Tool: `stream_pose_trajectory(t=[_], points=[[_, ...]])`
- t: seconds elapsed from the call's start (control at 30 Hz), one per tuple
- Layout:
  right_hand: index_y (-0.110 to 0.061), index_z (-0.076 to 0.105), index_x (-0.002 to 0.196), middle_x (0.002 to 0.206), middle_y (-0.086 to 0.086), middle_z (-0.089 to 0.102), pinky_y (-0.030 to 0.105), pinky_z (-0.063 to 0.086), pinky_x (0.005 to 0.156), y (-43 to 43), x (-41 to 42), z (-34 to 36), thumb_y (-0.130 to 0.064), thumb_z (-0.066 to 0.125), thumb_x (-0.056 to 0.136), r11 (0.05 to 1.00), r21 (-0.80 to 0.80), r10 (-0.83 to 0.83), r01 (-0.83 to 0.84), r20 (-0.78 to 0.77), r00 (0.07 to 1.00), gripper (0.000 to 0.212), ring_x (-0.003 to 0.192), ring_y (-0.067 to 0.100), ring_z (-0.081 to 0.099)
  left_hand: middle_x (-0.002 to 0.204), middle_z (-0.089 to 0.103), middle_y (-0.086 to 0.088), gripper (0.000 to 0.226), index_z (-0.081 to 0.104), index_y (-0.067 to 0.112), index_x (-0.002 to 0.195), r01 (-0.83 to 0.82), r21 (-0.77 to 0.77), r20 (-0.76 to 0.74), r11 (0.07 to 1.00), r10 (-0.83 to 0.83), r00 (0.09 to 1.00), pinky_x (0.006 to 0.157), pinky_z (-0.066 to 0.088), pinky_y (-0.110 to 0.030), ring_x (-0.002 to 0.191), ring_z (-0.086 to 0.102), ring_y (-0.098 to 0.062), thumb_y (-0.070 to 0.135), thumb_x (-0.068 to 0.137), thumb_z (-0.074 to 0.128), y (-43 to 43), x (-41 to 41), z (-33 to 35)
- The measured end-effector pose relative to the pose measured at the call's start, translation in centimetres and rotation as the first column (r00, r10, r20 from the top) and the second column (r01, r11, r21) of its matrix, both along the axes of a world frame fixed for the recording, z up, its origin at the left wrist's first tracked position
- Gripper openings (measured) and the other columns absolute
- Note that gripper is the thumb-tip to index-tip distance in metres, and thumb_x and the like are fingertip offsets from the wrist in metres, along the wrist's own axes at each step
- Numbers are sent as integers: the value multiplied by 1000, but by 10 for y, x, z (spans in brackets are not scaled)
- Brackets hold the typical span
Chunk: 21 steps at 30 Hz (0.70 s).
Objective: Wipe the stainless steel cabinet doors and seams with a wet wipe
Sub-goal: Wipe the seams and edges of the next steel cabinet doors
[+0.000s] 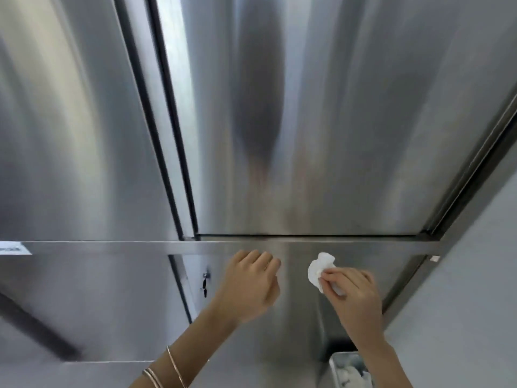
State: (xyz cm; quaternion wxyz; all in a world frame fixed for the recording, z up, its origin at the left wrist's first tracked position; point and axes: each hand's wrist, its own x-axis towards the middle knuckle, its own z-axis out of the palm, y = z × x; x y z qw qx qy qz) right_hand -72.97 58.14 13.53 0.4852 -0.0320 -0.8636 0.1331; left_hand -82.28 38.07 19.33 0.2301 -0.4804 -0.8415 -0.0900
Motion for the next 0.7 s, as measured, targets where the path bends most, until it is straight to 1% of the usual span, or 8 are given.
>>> stream_pose_trajectory(t=[0.07,0.13,0.23,0.33,0.43,0.53,0.6,0.7], points=[[-12,71,68,75,-6,70,25,39,72,-51,6,-13,-24,62,81,999,-33,14,-14,7,1000,20,77,5,56,64,58,7,10,64,19,71,-44,-49,39,998,46,998,53,47,-28,56,56,-16,24,63,68,-54,11,-17],[-13,70,65,75,-9,70,25,39,70,-100,12,-23,-23,63,80,998,-49,36,-36,7,999,20,76,5,57,61,56,7,11,62,20,68,-77,-94,74,993,84,994,51,46,-27,54,54,-16,23,60,70,-107,21,-32],[-15,68,62,75,-12,69,24,38,70,-160,22,-31,-21,65,79,997,-38,72,-71,29,997,19,74,4,58,64,59,7,13,64,19,68,-121,-121,117,985,135,984,53,49,-28,56,57,-15,22,58,72,-169,34,-48],[-16,68,62,76,-13,69,23,39,71,-197,25,-31,-16,71,75,995,-21,101,-100,33,994,13,71,7,62,65,59,8,16,64,20,68,-129,-142,143,981,149,978,55,49,-27,59,58,-15,21,56,74,-213,38,-53],[-16,68,62,76,-13,70,24,39,70,-214,14,-28,-11,76,70,993,-14,116,-115,42,992,12,69,9,64,68,62,7,18,65,18,70,-147,-113,149,983,163,975,56,50,-27,63,61,-16,19,55,76,-235,29,-53],[-16,68,64,77,-13,70,25,40,69,-223,-5,-27,-11,76,70,990,-13,144,-143,72,987,11,69,10,65,71,63,7,11,66,18,72,-174,-61,126,983,180,975,58,50,-29,67,62,-17,18,62,69,-245,15,-57],[-17,68,66,78,-14,70,25,40,70,-227,-23,-28,-12,75,71,984,-30,177,-175,100,979,10,70,10,65,73,64,6,16,66,18,73,-188,-46,139,981,192,971,61,51,-28,70,63,-18,18,59,74,-247,2,-60],[-16,69,67,79,-12,70,23,41,71,-229,-54,-37,-13,75,71,976,-51,217,-212,135,967,8,72,9,64,78,66,5,27,69,17,77,-205,-62,143,977,212,967,67,53,-26,76,66,-18,18,53,80,-244,-21,-68]])
